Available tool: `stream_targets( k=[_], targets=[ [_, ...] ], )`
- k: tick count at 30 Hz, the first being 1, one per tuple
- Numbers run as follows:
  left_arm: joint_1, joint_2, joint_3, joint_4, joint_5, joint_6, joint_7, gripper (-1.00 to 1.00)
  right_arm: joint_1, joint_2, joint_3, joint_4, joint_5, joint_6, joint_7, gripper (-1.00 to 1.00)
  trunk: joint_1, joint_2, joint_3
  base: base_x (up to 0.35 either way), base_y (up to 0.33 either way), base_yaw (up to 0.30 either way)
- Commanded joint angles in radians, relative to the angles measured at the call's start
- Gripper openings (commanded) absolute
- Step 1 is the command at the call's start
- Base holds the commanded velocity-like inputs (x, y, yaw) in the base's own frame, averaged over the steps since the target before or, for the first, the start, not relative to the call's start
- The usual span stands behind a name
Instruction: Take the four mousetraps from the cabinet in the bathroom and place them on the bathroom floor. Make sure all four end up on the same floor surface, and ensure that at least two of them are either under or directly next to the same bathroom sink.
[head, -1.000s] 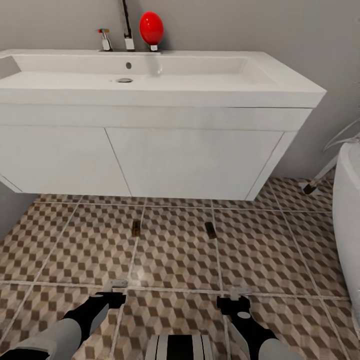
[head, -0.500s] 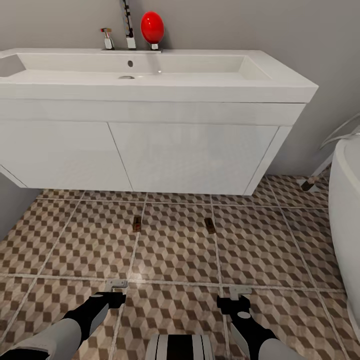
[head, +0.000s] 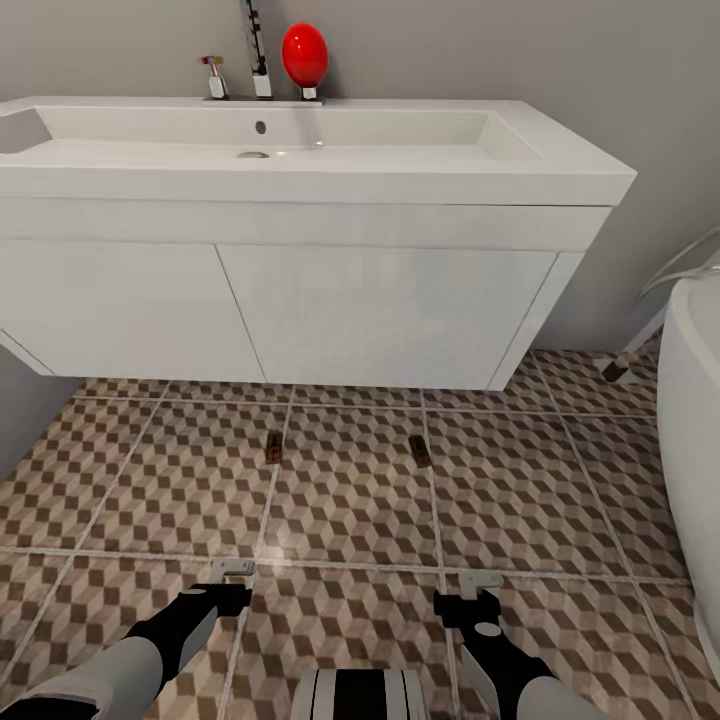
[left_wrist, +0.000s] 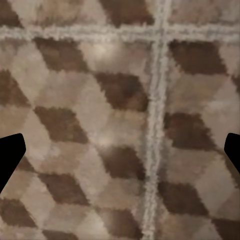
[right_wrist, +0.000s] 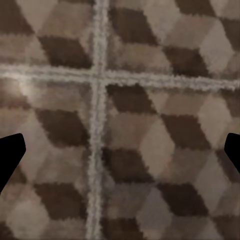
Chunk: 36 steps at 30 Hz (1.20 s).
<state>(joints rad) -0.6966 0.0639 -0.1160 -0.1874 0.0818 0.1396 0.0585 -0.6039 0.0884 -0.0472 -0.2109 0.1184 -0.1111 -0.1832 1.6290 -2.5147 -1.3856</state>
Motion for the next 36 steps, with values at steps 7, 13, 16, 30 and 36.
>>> stream_targets(
  k=[7,13,16,30,36],
  targets=[
    [0.000,0.001,-0.008,-0.003,0.009,0.006,0.004,1.00,0.000,0.001,-0.005,-0.022,0.010,0.004,-0.003,1.00,0.000,0.000,-0.001,0.000,0.000,0.000],
    [0.000,0.001,-0.008,-0.003,0.009,0.006,0.004,1.00,0.000,0.002,-0.006,-0.036,0.010,0.009,-0.004,1.00,0.000,0.000,-0.001,0.000,0.000,0.000],
    [0.000,0.001,-0.008,-0.003,0.009,0.006,0.004,1.00,0.000,0.002,-0.006,-0.040,0.010,0.010,-0.007,1.00,0.000,0.000,-0.001,0.000,0.000,0.000],
    [0.000,0.001,-0.008,-0.003,0.009,0.006,0.004,1.00,0.000,0.002,-0.007,-0.044,0.010,0.013,-0.013,1.00,0.000,0.000,-0.001,0.000,0.000,0.000],
    [0.000,0.000,-0.008,-0.003,0.009,0.006,0.004,1.00,0.000,0.002,-0.007,-0.044,0.010,0.013,-0.012,1.00,0.000,0.000,-0.001,0.000,0.000,0.000]
  ],
)
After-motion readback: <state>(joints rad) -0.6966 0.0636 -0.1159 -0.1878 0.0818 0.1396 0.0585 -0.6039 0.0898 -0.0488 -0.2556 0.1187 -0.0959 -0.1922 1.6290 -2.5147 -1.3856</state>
